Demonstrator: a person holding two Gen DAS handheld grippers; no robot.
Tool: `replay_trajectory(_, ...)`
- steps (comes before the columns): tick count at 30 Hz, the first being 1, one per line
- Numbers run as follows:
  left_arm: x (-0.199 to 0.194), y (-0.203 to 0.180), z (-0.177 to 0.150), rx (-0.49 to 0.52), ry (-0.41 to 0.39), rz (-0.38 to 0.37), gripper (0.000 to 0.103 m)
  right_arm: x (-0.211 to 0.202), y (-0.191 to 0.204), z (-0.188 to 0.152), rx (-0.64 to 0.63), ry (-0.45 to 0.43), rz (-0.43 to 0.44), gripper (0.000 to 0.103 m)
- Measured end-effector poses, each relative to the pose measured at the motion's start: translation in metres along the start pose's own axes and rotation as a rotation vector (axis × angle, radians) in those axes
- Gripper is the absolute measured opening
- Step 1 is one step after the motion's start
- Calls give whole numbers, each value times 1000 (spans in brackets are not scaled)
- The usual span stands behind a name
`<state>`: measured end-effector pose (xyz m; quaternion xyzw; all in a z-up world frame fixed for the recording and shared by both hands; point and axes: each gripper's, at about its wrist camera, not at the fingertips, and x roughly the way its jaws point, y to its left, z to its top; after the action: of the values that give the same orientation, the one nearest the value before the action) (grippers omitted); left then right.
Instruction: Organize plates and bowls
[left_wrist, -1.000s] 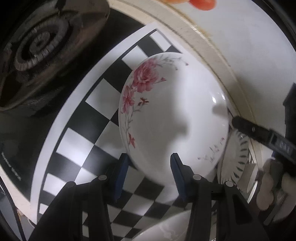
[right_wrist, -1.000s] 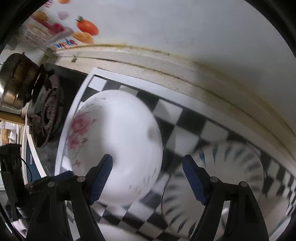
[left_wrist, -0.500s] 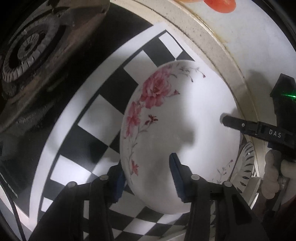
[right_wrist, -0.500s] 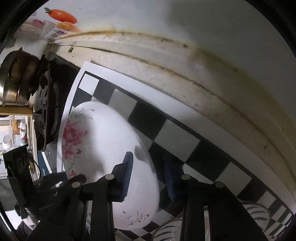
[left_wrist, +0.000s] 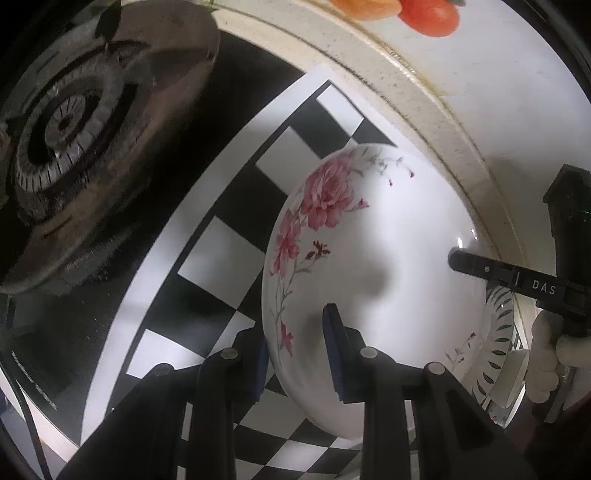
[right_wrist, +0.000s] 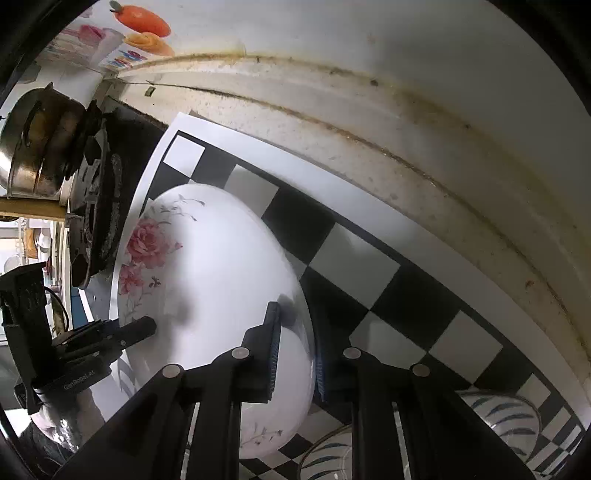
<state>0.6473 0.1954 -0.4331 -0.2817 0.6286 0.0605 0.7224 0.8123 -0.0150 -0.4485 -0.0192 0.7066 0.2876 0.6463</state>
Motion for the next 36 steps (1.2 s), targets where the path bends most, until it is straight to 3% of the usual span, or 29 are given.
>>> replay_trajectory(11, -31, -16, -1, 79, -32, -5, 24, -36, 4, -25, 17, -58, 17, 17)
replay_trajectory(20, -66, -27, -18, 176, -18, -37, 24, -83, 5, -75, 53, -115, 4, 17)
replay_trajectory(30, -86, -50, -78, 293, 3, -59, 24, -116, 4, -187, 154, -183, 3, 17)
replay_trajectory(36, -87, -57, -113, 390, 19, -51, 24, -111, -1, -259, 223, -215, 25, 17)
